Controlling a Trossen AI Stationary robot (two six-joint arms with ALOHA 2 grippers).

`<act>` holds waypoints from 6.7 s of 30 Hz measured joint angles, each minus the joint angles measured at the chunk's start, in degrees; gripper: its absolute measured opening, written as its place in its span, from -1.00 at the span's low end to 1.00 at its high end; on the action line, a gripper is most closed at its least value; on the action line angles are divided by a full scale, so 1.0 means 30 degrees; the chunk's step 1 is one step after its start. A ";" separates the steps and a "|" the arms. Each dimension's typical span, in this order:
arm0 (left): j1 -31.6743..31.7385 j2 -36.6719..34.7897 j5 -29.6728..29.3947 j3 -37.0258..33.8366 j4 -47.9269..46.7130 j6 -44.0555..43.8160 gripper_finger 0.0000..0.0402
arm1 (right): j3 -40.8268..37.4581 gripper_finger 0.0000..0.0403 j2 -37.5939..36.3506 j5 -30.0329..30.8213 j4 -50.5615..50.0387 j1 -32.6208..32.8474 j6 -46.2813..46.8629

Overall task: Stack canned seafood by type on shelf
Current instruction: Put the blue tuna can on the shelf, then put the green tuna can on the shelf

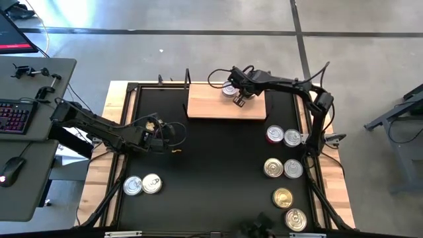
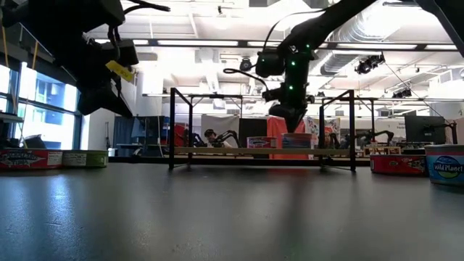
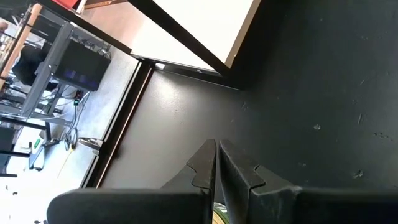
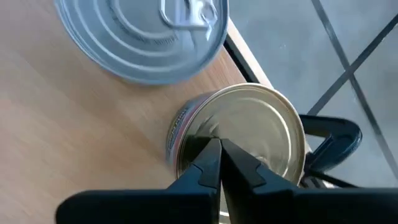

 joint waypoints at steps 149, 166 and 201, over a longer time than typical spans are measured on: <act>-0.1004 0.8671 1.0686 0.0025 2.1948 1.6118 -0.30 | -1.1664 -1.00 -0.2094 0.4815 1.9684 1.9779 1.0460; 0.1195 1.2975 1.0031 0.2075 2.2316 1.6531 -0.49 | -1.2327 -1.00 -0.2110 0.5609 1.9846 1.9832 1.1122; -0.2294 0.8502 0.3837 0.2178 1.8460 1.4635 -0.99 | -1.2320 -1.00 -0.2127 0.5619 2.0142 1.9610 1.0516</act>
